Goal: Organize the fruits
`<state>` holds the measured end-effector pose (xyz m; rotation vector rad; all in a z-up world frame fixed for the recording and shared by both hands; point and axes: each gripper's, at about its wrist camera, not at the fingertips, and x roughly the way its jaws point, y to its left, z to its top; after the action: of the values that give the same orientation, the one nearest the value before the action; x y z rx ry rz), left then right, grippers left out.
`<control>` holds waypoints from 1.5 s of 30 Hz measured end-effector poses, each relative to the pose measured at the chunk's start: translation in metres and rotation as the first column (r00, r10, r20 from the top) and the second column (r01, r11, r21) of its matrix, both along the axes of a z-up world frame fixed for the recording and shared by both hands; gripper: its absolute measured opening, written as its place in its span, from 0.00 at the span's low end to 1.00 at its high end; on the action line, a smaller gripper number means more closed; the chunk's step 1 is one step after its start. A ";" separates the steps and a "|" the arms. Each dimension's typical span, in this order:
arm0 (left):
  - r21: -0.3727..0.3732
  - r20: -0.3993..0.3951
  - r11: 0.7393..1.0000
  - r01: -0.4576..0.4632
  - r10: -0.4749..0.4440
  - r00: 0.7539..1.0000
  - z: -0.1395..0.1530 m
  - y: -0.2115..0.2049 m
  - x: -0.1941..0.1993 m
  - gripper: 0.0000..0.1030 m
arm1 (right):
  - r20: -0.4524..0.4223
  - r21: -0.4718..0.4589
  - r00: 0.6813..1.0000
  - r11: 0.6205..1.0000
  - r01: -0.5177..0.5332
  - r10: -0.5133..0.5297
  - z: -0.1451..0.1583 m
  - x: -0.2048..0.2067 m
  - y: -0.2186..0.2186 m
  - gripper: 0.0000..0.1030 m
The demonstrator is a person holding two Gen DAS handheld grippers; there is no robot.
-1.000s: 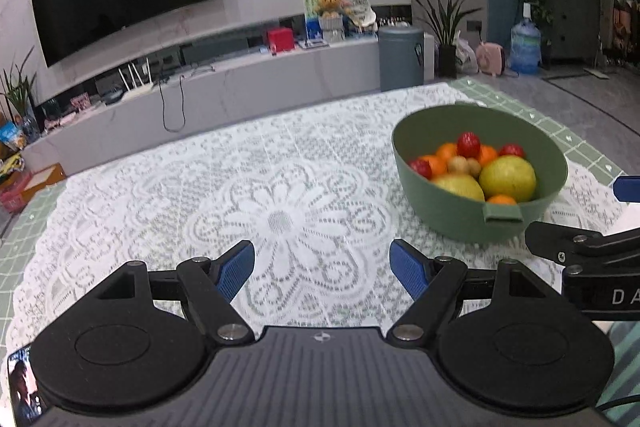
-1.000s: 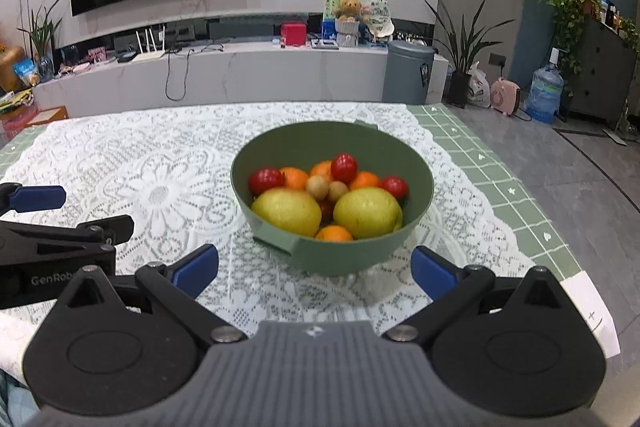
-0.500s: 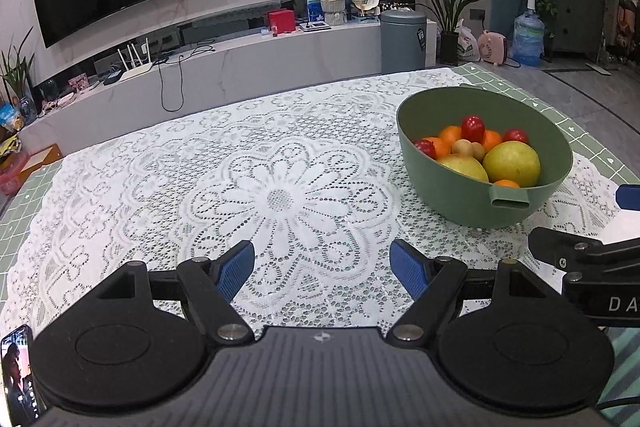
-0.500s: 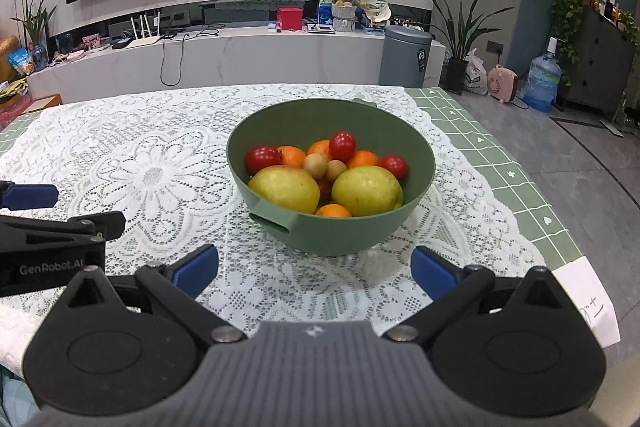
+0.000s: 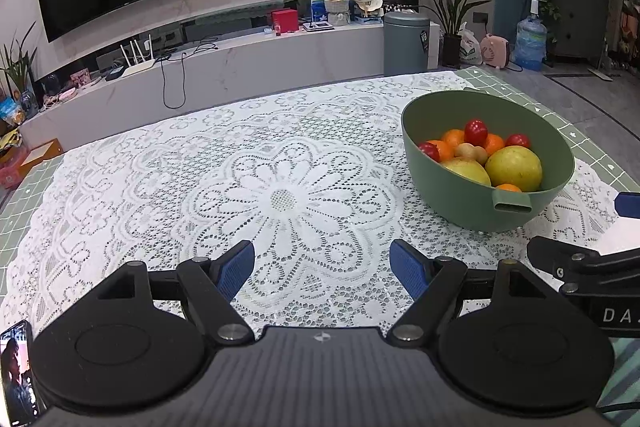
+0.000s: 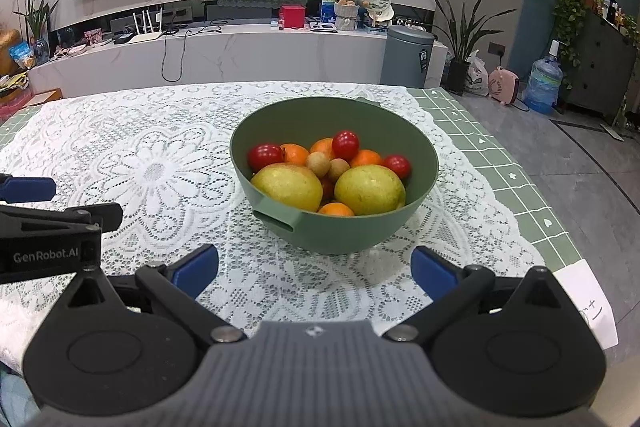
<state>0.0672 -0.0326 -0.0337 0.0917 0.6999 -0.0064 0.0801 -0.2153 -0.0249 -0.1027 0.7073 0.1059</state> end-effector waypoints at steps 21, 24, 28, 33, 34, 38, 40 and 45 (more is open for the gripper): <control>-0.010 0.003 1.000 -0.009 0.009 1.000 0.001 0.004 -0.003 0.88 | -0.003 0.001 1.000 1.000 0.004 -0.004 -0.001 0.000 0.000 0.96; -0.014 0.002 1.000 -0.011 0.011 1.000 0.001 0.004 -0.004 0.88 | -0.003 0.000 1.000 1.000 0.004 -0.004 -0.001 0.000 0.000 0.96; -0.015 0.001 1.000 -0.013 0.013 1.000 0.002 0.004 -0.005 0.88 | -0.003 0.000 1.000 1.000 0.004 -0.004 -0.001 -0.001 0.000 0.96; -0.016 0.003 1.000 -0.014 0.014 1.000 0.002 0.004 -0.005 0.88 | -0.003 0.000 1.000 1.000 0.004 -0.004 -0.001 -0.001 0.000 0.96; -0.018 0.002 1.000 -0.013 0.013 1.000 0.002 0.004 -0.005 0.88 | -0.003 0.000 1.000 1.000 0.004 -0.004 -0.001 -0.001 0.000 0.96; -0.024 0.001 1.000 -0.012 0.012 1.000 0.003 0.004 -0.007 0.88 | -0.003 0.001 1.000 1.000 0.004 -0.004 -0.001 -0.001 0.000 0.96; -0.024 0.001 1.000 -0.013 0.013 1.000 0.003 0.004 -0.006 0.88 | -0.004 0.000 1.000 1.000 0.004 -0.004 -0.001 -0.001 0.000 0.96; -0.027 -0.001 1.000 -0.013 0.013 1.000 0.003 0.004 -0.006 0.88 | -0.006 0.002 1.000 1.000 0.000 0.000 -0.002 -0.003 0.001 0.96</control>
<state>0.0609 -0.0281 -0.0311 0.0616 0.7006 -0.0037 0.0774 -0.2147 -0.0266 -0.1005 0.7130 0.1066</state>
